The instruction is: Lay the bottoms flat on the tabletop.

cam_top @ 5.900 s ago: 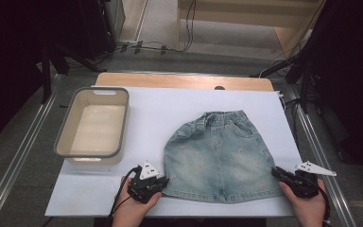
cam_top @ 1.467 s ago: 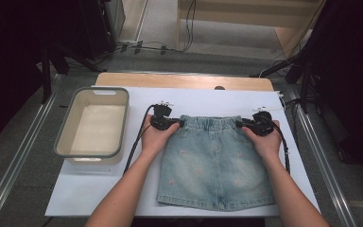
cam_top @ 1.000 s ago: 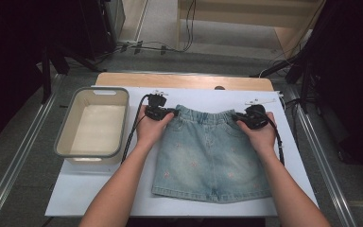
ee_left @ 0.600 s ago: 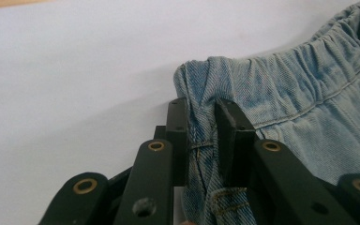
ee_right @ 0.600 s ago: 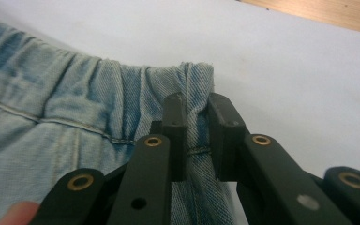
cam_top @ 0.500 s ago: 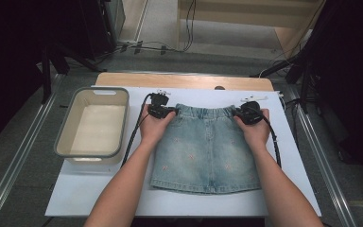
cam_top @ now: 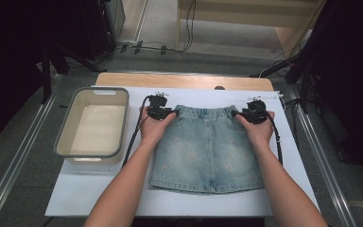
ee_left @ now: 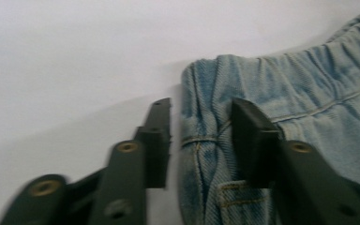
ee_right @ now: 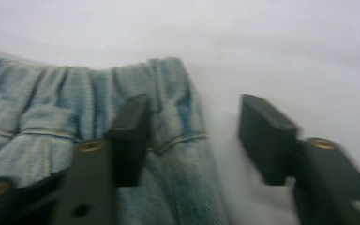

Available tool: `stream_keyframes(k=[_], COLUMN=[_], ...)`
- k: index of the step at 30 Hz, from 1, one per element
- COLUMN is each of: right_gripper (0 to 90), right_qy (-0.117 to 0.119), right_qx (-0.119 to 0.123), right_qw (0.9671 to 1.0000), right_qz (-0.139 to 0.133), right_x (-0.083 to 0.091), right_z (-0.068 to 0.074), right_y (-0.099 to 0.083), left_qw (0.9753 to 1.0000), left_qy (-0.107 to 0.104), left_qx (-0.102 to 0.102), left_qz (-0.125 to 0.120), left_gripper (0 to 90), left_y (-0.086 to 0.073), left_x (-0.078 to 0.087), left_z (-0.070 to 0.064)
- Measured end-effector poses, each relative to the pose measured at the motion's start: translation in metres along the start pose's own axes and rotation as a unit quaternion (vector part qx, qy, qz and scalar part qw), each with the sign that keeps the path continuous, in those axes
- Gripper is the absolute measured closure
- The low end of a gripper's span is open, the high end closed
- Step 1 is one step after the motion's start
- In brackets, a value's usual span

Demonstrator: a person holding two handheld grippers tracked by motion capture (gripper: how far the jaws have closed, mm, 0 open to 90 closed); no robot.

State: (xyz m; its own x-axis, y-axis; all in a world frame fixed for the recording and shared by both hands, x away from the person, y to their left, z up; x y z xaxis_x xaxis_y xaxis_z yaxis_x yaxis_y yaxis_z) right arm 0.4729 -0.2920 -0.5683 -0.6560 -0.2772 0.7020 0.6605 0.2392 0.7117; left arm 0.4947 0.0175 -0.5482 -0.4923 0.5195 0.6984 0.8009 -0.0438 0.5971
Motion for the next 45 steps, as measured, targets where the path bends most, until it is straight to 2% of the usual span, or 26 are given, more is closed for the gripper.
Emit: stream_keyframes(k=[2, 3, 5, 6, 7, 8, 10, 13, 15, 18, 21, 22, 23, 24, 25, 26, 27, 28, 29, 31, 33, 35, 36, 39, 41, 45], right_gripper=[25.5, 24.0, 27.2, 31.5, 36.6, 42.9, 53.9, 66.0, 72.9, 81.0, 83.6, 85.8, 85.8, 85.8, 85.5, 83.1, 75.1, 62.8, 57.3, 47.2, 43.3, 39.1, 37.1, 31.3, 27.0, 18.3], right_qy=[-0.014, -0.019, -0.022, -0.019, -0.017, -0.011, 0.012, 0.021, 0.015, 0.013, 0.016, 0.008, 0.005, 0.004, 0.003, 0.003, 0.000, -0.003, 0.001, 0.031, 0.064, 0.086, 0.094, 0.106, 0.114, 0.133], right_qx=[0.004, 0.008, 0.016, 0.021, 0.026, 0.036, 0.052, 0.086, 0.105, 0.094, 0.096, 0.102, 0.102, 0.098, 0.093, 0.089, 0.089, 0.087, 0.089, 0.092, 0.101, 0.109, 0.113, 0.122, 0.123, 0.127], right_qw=[0.9999, 0.9998, 0.9996, 0.9994, 0.9991, 0.9983, 0.9969, 0.9951, 0.9937, 0.9951, 0.9950, 0.9945, 0.9946, 0.9950, 0.9956, 0.9959, 0.9960, 0.9961, 0.9959, 0.9948, 0.9915, 0.9880, 0.9866, 0.9827, 0.9808, 0.9765], right_qz=[0.006, 0.007, -0.003, -0.018, -0.030, -0.045, -0.057, -0.044, -0.036, -0.029, -0.024, -0.020, -0.019, -0.017, -0.013, -0.010, -0.009, -0.011, -0.012, -0.029, -0.052, -0.067, -0.073, -0.090, -0.099, -0.112], right_x=[0.002, 0.002, 0.007, 0.010, 0.013, 0.018, 0.021, 0.018, 0.015, 0.012, 0.008, 0.007, 0.007, 0.006, 0.005, 0.006, 0.007, 0.010, 0.014, 0.023, 0.038, 0.056, 0.063, 0.086, 0.097, 0.118], right_z=[-0.003, -0.003, -0.004, -0.003, -0.002, 0.000, 0.006, 0.017, 0.021, 0.019, 0.016, 0.015, 0.015, 0.015, 0.015, 0.015, 0.015, 0.017, 0.018, 0.024, 0.032, 0.042, 0.047, 0.061, 0.069, 0.093], right_y=[-0.002, -0.002, -0.001, 0.001, 0.003, 0.006, 0.010, 0.011, 0.010, 0.007, 0.004, 0.004, 0.004, 0.005, 0.005, 0.006, 0.008, 0.009, 0.010, 0.010, 0.010, 0.007, 0.005, -0.004, -0.010, -0.027], left_qw=[1.0000, 0.9999, 0.9996, 0.9993, 0.9986, 0.9979, 0.9976, 0.9981, 0.9985, 0.9989, 0.9985, 0.9985, 0.9990, 0.9991, 0.9992, 0.9993, 0.9992, 0.9990, 0.9986, 0.9979, 0.9971, 0.9961, 0.9955, 0.9938, 0.9929, 0.9921], left_qy=[0.002, -0.005, -0.012, -0.016, -0.026, -0.033, -0.038, -0.043, -0.035, -0.039, -0.028, -0.031, -0.033, -0.036, -0.035, -0.032, -0.033, -0.038, -0.044, -0.050, -0.066, -0.083, -0.088, -0.098, -0.103, -0.112], left_qx=[0.007, 0.013, 0.006, -0.001, -0.017, -0.028, -0.042, -0.041, -0.042, -0.028, -0.047, -0.044, -0.030, -0.016, -0.014, -0.016, -0.018, -0.020, -0.029, -0.042, -0.038, -0.031, -0.036, -0.053, -0.058, -0.055], left_qz=[-0.003, -0.009, -0.026, -0.034, -0.044, -0.048, -0.040, -0.015, -0.002, 0.003, 0.006, 0.008, 0.011, 0.014, 0.015, 0.015, 0.012, 0.006, 0.002, 0.000, 0.003, 0.004, 0.002, -0.005, -0.012, -0.018], left_gripper=[42.4, 38.5, 37.0, 40.7, 45.8, 53.2, 68.5, 79.4, 84.8, 88.3, 88.5, 88.5, 88.5, 88.5, 88.5, 88.4, 86.9, 78.9, 72.6, 66.0, 58.8, 46.6, 44.2, 35.5, 30.7, 22.6], left_y=[0.002, 0.004, 0.008, 0.010, 0.012, 0.014, 0.013, 0.008, 0.003, 0.003, 0.001, 0.000, 0.001, 0.002, 0.002, 0.002, 0.002, 0.003, 0.002, 0.001, -0.001, -0.002, -0.004, -0.011, -0.015, -0.018], left_x=[0.003, 0.006, 0.013, 0.016, 0.020, 0.021, 0.018, 0.010, 0.003, 0.002, -0.002, -0.003, -0.003, -0.004, -0.003, -0.001, 0.001, 0.005, 0.009, 0.017, 0.028, 0.038, 0.044, 0.058, 0.066, 0.075], left_z=[0.001, 0.001, -0.003, -0.006, -0.012, -0.016, -0.020, -0.021, -0.018, -0.014, -0.013, -0.012, -0.012, -0.011, -0.012, -0.013, -0.015, -0.018, -0.020, -0.024, -0.025, -0.028, -0.030, -0.036, -0.038, -0.036])
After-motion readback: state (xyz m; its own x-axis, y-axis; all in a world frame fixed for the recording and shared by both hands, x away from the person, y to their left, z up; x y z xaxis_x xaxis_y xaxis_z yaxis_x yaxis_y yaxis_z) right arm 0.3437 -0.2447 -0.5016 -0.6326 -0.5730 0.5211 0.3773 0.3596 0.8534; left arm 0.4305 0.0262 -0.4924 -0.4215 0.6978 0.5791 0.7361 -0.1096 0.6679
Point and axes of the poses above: each handheld gripper's, and its own axes: x roughly backward along the jaws, y roughly out of its top, z roughly to its left, the point moved 7 cm from there along -x, roughly forward along the jaws, and after that the axes turned 13 degrees about x, right-handed, at the moved point
